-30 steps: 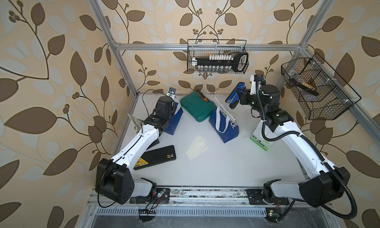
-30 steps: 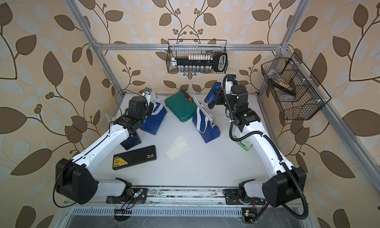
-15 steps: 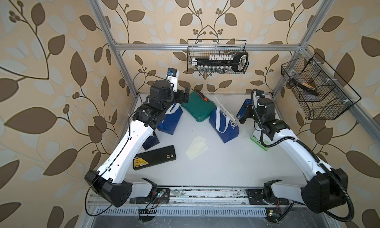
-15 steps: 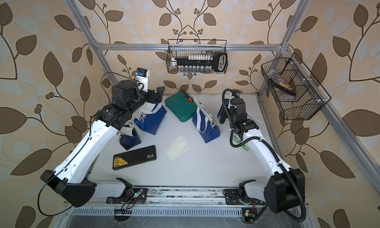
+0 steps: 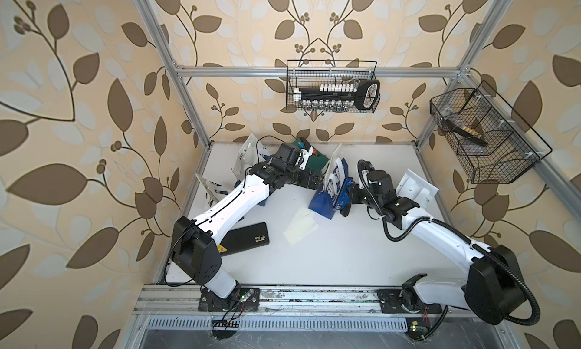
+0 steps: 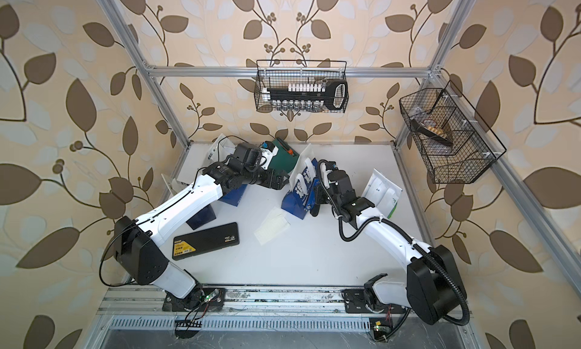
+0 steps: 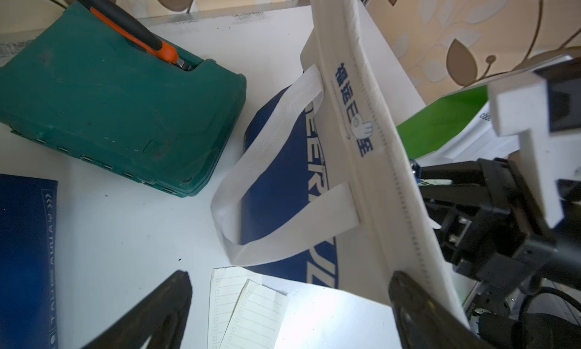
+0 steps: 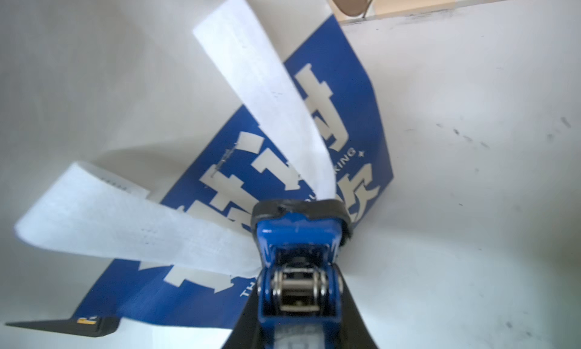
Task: Staple the receipts to the bags
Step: Adjust the takeout bag at the center of the board, then place the stapler at the center of the board.
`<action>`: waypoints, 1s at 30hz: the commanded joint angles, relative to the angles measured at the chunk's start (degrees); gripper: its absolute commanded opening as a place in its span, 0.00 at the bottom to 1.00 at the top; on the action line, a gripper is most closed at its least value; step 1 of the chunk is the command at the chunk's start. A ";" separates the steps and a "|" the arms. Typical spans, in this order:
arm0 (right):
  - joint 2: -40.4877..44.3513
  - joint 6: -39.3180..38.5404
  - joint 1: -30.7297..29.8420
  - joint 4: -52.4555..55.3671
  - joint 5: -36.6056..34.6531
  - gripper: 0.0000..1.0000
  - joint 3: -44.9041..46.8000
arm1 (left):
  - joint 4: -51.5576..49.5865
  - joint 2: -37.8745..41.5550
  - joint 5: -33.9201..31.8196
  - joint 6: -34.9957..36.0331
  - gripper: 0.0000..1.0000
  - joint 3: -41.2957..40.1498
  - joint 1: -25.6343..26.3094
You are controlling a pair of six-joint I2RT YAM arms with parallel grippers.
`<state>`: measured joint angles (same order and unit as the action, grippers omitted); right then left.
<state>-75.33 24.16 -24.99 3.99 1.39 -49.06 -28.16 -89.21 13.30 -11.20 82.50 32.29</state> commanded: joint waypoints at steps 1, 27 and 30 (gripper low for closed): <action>-0.88 2.53 -0.10 -8.38 3.67 0.13 -0.93 | 3.45 4.46 1.71 -1.07 0.99 -1.02 0.47; -19.33 10.37 11.63 18.51 3.85 0.28 -3.52 | -3.48 9.64 -27.01 0.71 0.99 1.21 -1.28; -19.08 10.29 11.63 18.97 3.90 0.46 -4.18 | -5.56 9.28 -25.20 -3.97 0.99 0.37 -3.96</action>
<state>-94.54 34.09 -13.13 23.07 4.93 -52.82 -31.24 -81.54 -11.62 -10.90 82.06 30.68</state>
